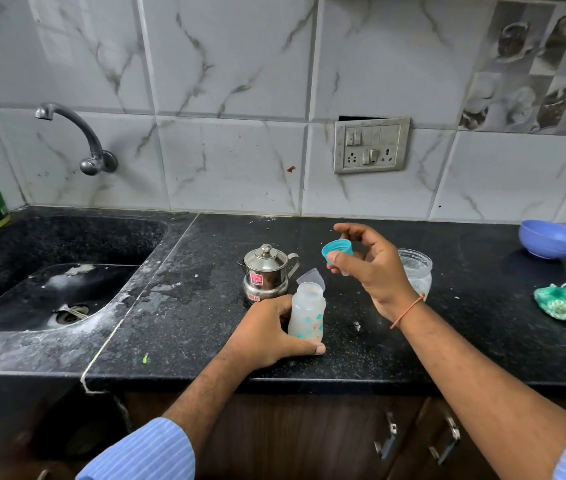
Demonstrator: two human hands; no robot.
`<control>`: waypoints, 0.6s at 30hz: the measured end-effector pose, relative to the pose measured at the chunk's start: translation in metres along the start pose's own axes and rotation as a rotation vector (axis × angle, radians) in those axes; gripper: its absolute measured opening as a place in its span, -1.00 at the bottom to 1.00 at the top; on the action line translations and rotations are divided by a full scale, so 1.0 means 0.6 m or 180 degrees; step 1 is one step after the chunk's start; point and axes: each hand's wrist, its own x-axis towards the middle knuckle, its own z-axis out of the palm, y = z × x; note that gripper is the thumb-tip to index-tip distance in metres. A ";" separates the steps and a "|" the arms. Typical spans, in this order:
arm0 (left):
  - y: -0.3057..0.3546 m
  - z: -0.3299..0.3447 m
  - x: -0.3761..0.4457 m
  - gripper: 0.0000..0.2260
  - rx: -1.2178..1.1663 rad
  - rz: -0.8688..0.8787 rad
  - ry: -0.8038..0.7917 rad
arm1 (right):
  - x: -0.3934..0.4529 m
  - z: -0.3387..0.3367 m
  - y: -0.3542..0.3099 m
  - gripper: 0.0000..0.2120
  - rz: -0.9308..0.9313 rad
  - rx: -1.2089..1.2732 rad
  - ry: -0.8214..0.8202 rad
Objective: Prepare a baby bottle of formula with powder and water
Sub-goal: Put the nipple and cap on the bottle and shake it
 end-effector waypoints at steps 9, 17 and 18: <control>-0.004 0.001 -0.001 -0.36 -0.0011 0.0005 0.0035 | -0.008 -0.024 -0.038 -0.45 0.0084 -0.1066 -0.1057; -0.002 0.000 -0.002 -0.39 0.0062 0.0005 0.0040 | -0.008 0.005 -0.061 -0.41 0.0107 -0.1509 -0.1462; -0.002 0.000 -0.002 -0.39 0.0065 0.0008 0.0042 | -0.008 0.008 -0.062 -0.42 0.0106 -0.1516 -0.1471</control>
